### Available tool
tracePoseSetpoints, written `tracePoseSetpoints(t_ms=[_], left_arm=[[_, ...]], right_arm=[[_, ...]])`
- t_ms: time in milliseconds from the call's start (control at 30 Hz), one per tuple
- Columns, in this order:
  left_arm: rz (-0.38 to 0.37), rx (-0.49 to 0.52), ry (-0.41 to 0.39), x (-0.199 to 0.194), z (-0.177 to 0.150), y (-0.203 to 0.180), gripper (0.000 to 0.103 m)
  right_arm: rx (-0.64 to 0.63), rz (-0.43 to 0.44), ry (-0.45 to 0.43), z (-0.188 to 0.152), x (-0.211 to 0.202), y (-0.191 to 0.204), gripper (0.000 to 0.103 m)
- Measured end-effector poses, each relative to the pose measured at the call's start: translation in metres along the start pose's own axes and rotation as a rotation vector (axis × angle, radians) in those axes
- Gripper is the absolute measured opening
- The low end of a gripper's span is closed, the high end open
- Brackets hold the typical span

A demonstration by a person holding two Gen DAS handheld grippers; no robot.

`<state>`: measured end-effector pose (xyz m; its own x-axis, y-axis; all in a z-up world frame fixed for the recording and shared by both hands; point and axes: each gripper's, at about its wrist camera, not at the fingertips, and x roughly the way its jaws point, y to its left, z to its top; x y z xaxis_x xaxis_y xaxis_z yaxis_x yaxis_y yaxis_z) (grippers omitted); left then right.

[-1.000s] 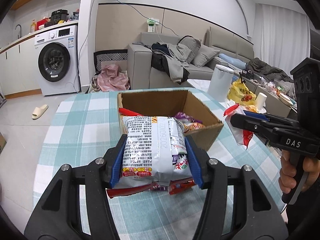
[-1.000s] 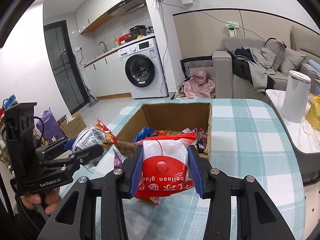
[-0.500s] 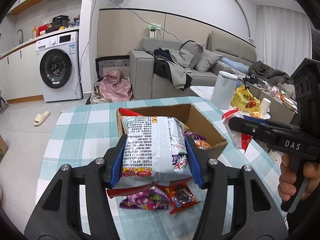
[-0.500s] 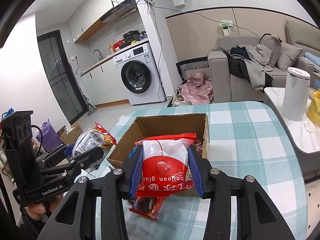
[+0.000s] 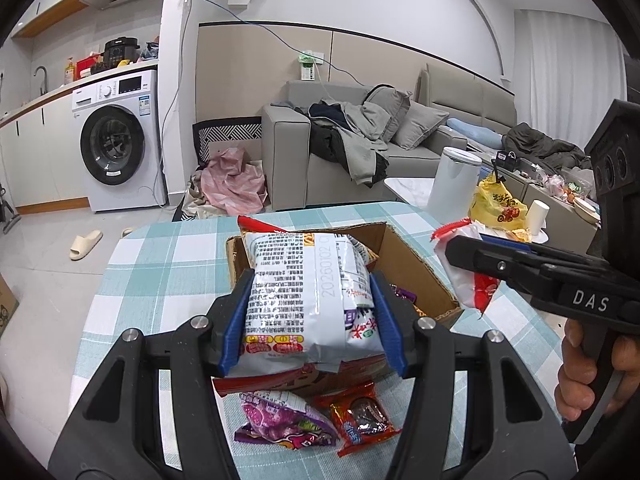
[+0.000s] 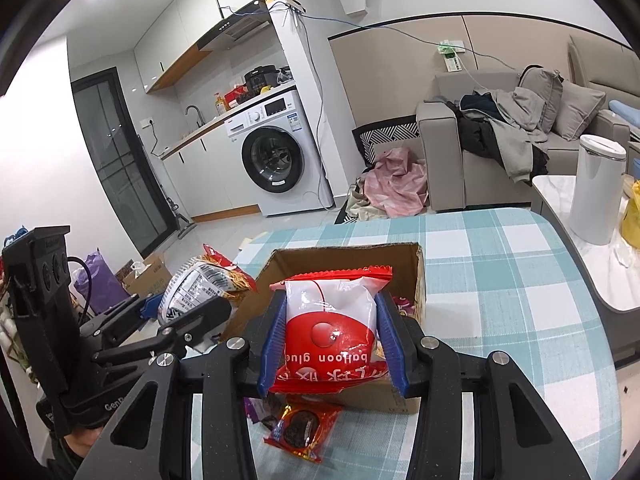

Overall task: Organize snacks
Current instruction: 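Lift both held packets and carry them over the cardboard box, then lower both held packets into the cardboard box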

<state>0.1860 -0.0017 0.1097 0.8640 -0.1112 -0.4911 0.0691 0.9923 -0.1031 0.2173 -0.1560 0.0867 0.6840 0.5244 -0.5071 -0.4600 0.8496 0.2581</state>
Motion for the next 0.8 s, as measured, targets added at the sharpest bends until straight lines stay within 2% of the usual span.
tracePoseSetpoints(t_ms=[333,800], left_arm=[[0.004,0.0,0.008,0.017,0.005,0.002,0.053],[0.029,-0.021,0.064,0.078,-0.007,0.02,0.053]], right_arm=[[0.011,-0.005,0.018,0.006,0.022,-0.004,0.044],[0.046,-0.032,0.051,0.006,0.059,-0.017,0.044]])
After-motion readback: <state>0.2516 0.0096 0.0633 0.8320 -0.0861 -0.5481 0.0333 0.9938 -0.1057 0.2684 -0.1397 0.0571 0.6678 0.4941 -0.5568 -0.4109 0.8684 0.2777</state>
